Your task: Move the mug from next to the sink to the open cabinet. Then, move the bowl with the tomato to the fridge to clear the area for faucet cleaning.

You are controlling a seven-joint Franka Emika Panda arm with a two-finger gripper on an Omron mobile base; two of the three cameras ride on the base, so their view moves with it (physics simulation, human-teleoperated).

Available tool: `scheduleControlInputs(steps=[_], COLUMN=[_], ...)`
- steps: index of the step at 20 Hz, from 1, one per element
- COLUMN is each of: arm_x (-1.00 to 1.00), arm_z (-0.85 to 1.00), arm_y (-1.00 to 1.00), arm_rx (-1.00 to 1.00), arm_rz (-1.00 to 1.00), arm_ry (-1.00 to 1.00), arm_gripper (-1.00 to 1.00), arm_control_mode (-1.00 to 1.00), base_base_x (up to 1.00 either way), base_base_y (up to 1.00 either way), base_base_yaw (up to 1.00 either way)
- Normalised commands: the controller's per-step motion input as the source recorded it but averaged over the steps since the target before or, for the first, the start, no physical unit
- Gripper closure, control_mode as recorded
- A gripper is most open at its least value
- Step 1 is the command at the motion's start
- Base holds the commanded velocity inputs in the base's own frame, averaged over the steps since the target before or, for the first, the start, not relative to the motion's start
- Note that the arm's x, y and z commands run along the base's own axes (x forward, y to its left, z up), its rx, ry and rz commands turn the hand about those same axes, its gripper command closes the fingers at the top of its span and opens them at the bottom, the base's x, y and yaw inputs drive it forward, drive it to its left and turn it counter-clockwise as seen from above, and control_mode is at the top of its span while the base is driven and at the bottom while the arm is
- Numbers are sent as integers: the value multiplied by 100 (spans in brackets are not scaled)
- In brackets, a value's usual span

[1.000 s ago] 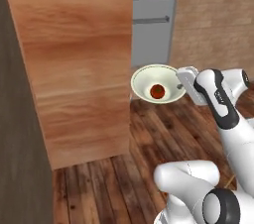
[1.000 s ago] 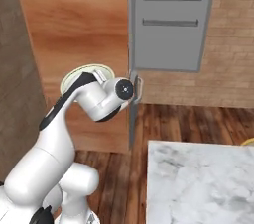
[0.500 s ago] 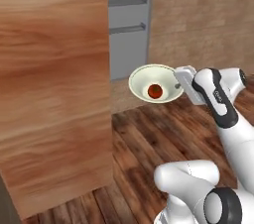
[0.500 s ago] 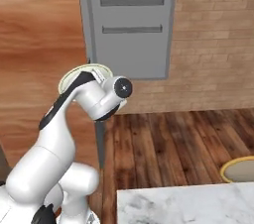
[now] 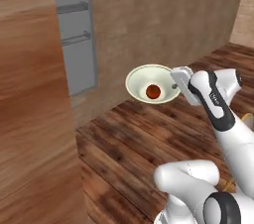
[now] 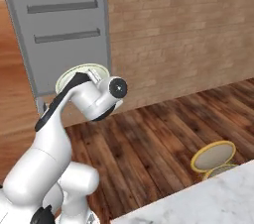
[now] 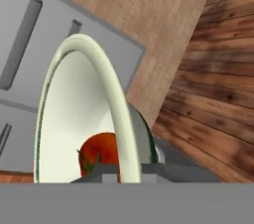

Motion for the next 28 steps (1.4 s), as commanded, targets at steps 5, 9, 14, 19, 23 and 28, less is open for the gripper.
scheduleControlInputs(steps=[5, 9, 14, 19, 23, 28], arm_x=[0, 0, 0, 0, 0, 0], arm_z=[0, 0, 0, 0, 0, 0], arm_y=[0, 0, 0, 0, 0, 0], arm_rx=[0, 0, 0, 0, 0, 0], arm_rz=[0, 0, 0, 0, 0, 0], arm_ry=[0, 0, 0, 0, 0, 0], arm_gripper=[100, 100, 100, 100, 100, 100], arm_control_mode=[100, 100, 100, 100, 100, 100], base_base_x=[72, 97, 100, 100, 85, 61], base_base_y=[96, 53, 0, 0, 0, -16], base_base_yaw=[-41, -32, -13, -5, 28, 43])
